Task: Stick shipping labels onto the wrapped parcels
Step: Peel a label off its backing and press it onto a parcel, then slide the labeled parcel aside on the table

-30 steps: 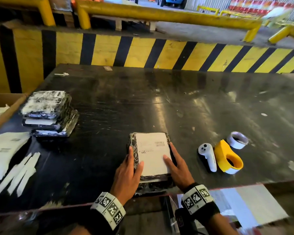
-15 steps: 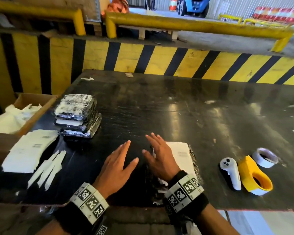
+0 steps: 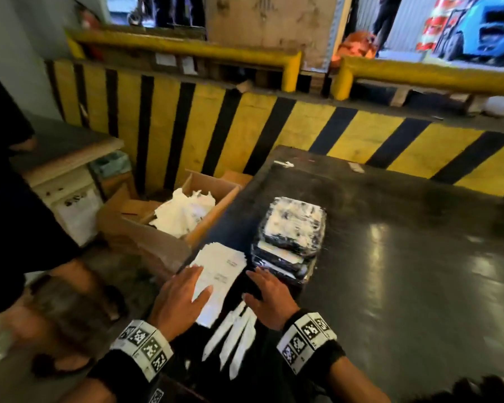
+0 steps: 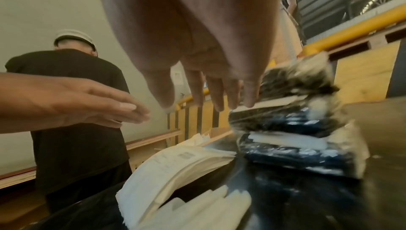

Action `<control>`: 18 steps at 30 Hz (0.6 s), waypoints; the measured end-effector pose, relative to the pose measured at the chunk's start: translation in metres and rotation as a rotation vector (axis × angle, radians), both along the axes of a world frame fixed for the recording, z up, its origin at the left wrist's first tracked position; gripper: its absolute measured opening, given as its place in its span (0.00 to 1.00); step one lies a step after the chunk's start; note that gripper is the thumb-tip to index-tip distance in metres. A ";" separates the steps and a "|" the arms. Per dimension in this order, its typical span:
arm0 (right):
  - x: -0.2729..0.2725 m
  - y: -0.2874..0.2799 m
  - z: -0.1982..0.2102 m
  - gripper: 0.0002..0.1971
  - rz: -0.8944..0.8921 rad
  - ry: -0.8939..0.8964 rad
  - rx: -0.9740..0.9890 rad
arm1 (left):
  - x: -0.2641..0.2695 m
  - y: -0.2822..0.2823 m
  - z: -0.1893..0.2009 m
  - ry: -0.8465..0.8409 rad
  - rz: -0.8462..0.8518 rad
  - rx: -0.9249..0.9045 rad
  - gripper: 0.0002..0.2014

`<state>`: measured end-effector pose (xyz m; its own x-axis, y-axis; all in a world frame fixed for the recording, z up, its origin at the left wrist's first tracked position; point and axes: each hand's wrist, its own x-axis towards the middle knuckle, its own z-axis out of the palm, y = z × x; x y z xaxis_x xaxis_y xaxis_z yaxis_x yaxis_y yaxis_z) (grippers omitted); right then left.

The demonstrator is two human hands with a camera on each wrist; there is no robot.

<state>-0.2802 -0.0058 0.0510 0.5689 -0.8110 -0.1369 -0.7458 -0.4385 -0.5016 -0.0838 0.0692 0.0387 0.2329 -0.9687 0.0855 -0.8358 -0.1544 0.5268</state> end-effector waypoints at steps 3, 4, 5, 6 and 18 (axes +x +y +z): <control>0.047 -0.020 -0.015 0.28 -0.024 0.036 0.047 | 0.045 -0.023 -0.014 0.006 -0.002 0.042 0.46; 0.055 -0.023 -0.019 0.28 -0.031 0.053 0.064 | 0.053 -0.030 -0.020 0.012 -0.005 0.055 0.47; 0.063 -0.026 -0.023 0.28 -0.040 0.074 0.091 | 0.060 -0.038 -0.026 0.021 -0.020 0.080 0.46; 0.069 -0.029 -0.028 0.28 -0.051 0.092 0.123 | 0.066 -0.045 -0.031 0.021 -0.038 0.108 0.44; 0.096 -0.028 -0.044 0.22 -0.135 0.088 0.159 | 0.075 -0.071 -0.039 -0.185 -0.163 0.017 0.12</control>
